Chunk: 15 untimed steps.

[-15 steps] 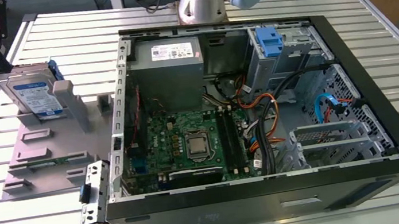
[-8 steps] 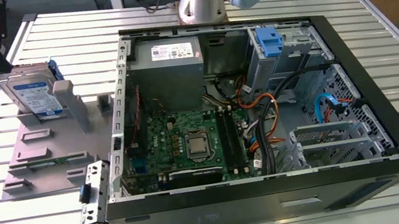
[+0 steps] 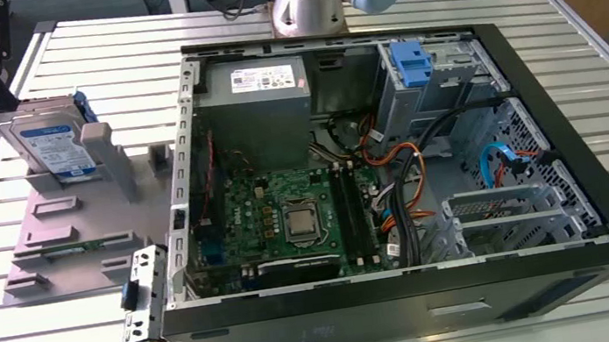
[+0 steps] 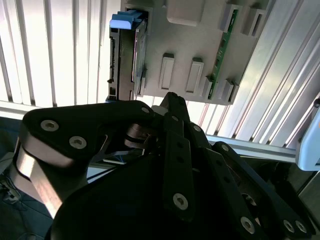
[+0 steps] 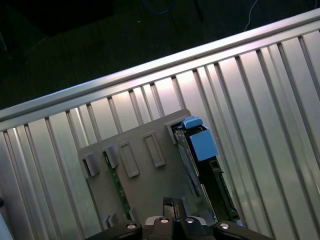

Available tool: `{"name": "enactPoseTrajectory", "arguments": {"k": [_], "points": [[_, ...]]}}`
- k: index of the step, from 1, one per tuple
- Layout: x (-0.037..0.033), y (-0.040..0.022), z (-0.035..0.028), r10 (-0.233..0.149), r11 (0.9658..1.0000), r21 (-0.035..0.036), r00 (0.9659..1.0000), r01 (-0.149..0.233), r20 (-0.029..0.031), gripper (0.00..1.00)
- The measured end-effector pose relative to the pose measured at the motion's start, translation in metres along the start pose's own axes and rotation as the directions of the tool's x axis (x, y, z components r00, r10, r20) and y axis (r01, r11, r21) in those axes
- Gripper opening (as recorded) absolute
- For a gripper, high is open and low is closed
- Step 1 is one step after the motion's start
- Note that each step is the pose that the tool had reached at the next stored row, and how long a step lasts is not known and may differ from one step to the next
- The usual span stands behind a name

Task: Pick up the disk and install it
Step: 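Pick up the disk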

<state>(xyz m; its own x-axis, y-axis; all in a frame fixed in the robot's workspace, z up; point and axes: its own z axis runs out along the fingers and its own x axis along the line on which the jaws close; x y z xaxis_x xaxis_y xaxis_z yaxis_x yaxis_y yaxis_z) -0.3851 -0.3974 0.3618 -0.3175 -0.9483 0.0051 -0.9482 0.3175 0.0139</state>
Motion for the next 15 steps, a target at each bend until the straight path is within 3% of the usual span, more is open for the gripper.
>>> {"name": "enactPoseTrajectory", "arguments": {"k": [15], "points": [[0.0,0.0,0.0,-0.014,0.9999,0.0001,0.9999,0.014,-0.0001,0.11]]}}
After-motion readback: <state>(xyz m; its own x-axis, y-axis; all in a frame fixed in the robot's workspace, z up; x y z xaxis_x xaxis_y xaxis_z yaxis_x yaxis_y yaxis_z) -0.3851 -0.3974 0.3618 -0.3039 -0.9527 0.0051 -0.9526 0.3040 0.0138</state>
